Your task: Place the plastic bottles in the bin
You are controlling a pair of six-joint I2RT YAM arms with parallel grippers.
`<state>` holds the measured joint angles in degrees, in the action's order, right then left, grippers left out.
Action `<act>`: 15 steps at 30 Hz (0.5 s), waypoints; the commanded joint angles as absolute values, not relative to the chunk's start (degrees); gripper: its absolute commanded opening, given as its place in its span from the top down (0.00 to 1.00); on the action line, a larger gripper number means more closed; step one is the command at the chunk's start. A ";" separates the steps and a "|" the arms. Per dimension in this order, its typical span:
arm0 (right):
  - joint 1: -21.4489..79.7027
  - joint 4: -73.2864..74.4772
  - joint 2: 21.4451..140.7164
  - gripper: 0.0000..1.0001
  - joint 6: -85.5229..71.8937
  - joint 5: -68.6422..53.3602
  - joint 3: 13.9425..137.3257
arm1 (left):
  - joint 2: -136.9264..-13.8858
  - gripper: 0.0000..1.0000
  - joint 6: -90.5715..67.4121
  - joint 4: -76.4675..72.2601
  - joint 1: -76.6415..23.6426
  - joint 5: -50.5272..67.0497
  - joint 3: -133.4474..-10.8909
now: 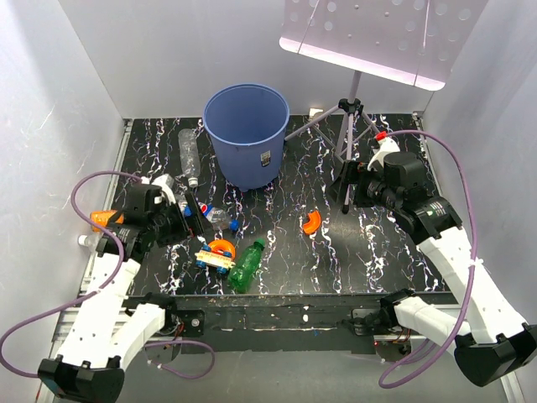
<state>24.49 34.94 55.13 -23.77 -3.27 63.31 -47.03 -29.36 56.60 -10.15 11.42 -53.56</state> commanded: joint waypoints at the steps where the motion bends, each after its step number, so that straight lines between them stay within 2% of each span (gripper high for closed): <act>1: 24.35 32.26 56.24 0.02 -24.69 -4.92 64.07 | -47.10 0.01 -25.49 57.48 -18.34 13.89 -55.89; 5: 24.43 32.34 57.83 0.02 -25.49 -6.15 65.04 | -52.63 0.01 -26.37 57.92 -32.58 4.42 -58.35; 11: 24.35 32.70 57.04 0.02 -25.58 -5.63 65.21 | -63.35 0.01 -25.32 57.22 -47.35 -4.12 -61.96; 15: 24.43 33.04 56.78 0.02 -25.49 -7.03 65.65 | -70.13 0.01 -25.93 57.66 -51.59 -9.05 -62.05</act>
<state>24.49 34.48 57.95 -25.34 -5.37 63.31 -66.11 -26.46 56.90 -48.31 -1.65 -60.55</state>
